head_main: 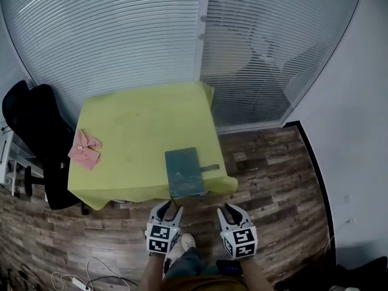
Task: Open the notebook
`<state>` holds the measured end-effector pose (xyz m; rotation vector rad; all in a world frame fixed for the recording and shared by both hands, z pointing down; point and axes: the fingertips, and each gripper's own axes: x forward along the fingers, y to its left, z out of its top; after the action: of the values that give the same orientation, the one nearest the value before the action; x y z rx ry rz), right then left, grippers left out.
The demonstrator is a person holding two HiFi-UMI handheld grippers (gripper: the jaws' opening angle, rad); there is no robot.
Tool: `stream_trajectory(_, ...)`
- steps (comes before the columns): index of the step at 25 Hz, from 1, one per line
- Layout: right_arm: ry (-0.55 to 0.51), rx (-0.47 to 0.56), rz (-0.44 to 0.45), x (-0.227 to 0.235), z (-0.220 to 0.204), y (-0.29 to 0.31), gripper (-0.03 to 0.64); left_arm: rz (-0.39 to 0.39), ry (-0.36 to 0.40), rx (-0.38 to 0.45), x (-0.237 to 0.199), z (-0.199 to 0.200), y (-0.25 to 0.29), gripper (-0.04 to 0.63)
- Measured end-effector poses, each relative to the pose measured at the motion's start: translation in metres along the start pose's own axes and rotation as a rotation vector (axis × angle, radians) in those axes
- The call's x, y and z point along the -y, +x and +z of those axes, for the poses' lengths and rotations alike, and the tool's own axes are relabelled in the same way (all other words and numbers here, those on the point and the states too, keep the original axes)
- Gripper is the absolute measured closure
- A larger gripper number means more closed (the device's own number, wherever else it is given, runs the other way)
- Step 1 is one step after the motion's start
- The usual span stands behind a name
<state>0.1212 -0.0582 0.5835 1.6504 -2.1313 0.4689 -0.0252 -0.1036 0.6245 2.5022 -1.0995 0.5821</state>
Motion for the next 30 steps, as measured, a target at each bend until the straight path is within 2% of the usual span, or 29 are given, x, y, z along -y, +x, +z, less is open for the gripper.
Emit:
stream_trajectory(10, 0.036, 0.007, -0.003, 0.009, 0.011, 0.017, 0.514, -0.044, 0.084, -0.066, -0.002, -0.004, 0.028, 0.42)
stream_trajectory(18, 0.044, 0.011, 0.049, 0.013, 0.015, 0.047, 0.514, -0.049, 0.181, -0.116, -0.009, -0.009, 0.049, 0.42)
stream_trajectory(24, 0.054, -0.006, 0.066, 0.017, 0.015, 0.066, 0.517, -0.105, 0.169, -0.132, -0.007, -0.02, 0.059, 0.42)
stream_trajectory(26, 0.052, -0.017, 0.073, 0.018, 0.012, 0.069, 0.517, -0.112, 0.206, -0.148, -0.004, -0.022, 0.064, 0.419)
stream_trajectory(30, 0.058, -0.043, 0.076, 0.022, 0.005, 0.074, 0.517, -0.125, 0.364, -0.195, 0.006, -0.028, 0.077, 0.417)
